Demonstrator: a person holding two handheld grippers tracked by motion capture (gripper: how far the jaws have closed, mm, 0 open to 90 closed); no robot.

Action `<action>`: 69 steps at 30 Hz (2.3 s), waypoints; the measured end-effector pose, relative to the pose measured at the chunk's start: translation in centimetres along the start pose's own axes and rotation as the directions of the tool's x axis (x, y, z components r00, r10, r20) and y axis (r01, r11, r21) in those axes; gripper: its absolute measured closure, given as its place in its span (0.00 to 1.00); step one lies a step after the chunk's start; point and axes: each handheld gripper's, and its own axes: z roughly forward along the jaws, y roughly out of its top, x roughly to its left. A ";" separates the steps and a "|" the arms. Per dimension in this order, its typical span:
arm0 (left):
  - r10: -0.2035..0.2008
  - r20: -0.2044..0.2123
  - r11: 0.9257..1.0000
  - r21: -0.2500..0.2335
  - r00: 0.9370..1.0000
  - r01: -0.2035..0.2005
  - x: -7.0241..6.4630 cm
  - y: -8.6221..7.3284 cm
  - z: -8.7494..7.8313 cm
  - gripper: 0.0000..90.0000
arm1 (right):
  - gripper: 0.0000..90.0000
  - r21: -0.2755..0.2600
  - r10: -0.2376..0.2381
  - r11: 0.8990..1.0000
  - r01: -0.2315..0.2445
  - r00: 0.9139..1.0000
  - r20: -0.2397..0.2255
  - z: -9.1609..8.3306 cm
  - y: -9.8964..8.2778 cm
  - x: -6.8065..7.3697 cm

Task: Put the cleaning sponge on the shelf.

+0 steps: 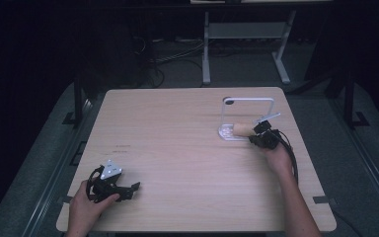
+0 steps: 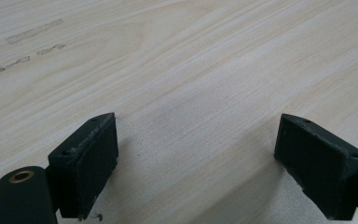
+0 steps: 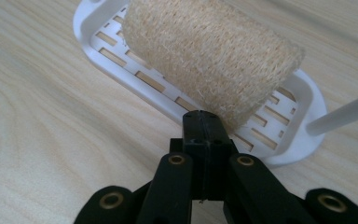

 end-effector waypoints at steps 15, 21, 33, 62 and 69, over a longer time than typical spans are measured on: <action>0.000 0.000 1.000 0.001 1.000 0.000 0.0 0.0 0.0 0.14 | 0.95 -0.053 -0.011 0.999 0.009 0.998 -0.055 -1.7 -0.1 0.8; 0.000 0.000 1.000 0.001 1.000 0.000 0.0 0.0 0.0 0.14 | 0.81 -0.070 -0.021 0.997 0.016 0.998 -0.061 -2.2 -0.5 1.2; 0.000 0.000 1.000 0.000 1.000 0.000 0.0 0.0 0.0 0.14 | 0.31 -0.104 -0.026 0.994 0.018 0.997 -0.078 -2.6 -1.1 2.5; 0.002 0.000 1.000 -0.001 1.000 -0.002 0.0 0.0 0.0 0.14 | 0.15 -0.172 -0.022 0.985 0.005 0.995 -0.096 -5.1 -5.0 4.8; 0.002 -0.001 1.000 -0.001 1.000 -0.002 0.0 0.0 0.0 0.14 | 0.15 -0.174 -0.014 0.985 -0.003 0.995 -0.097 -5.7 -6.2 5.2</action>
